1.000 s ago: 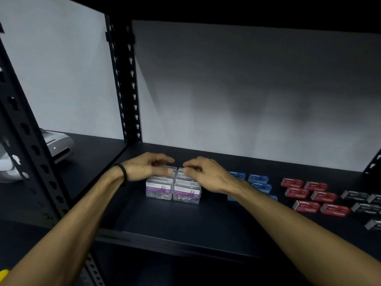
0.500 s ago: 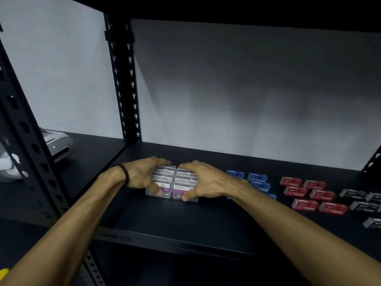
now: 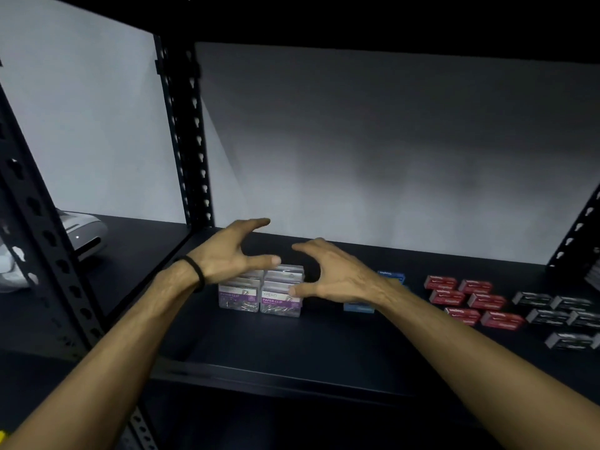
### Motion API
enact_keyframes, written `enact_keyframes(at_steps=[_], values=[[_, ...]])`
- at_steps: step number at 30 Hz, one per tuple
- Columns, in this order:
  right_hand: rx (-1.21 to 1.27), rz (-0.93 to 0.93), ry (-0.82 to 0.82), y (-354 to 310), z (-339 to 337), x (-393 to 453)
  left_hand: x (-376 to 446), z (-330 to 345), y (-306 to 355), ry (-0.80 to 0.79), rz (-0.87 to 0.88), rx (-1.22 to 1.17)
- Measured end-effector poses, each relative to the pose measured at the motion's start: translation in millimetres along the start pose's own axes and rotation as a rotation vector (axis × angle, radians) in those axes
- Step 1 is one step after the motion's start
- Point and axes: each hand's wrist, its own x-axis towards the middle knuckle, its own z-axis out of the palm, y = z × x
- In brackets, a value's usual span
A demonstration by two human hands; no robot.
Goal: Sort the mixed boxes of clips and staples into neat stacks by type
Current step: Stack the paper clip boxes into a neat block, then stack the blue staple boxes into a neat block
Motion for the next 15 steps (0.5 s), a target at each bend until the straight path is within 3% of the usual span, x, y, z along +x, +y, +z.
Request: enact_keyframes(at_steps=[3,5,9,15], values=[[0.020,0.038,0.057,11.0,-17.3,-17.3,4.4,13.9,21.4,0.167,0.062,-0.044],[-0.004,0.069,0.092,22.0,-25.7,-30.4,6.5,25.4,37.3,0.195,0.110,-0.041],[-0.068,0.151,0.114,47.1,-35.6,-59.8,8.5,52.8,70.3,0.152,0.173,-0.044],[-0.174,0.224,0.121,74.3,-41.8,-99.9,9.3,97.6,109.4,-0.009,0.223,0.161]])
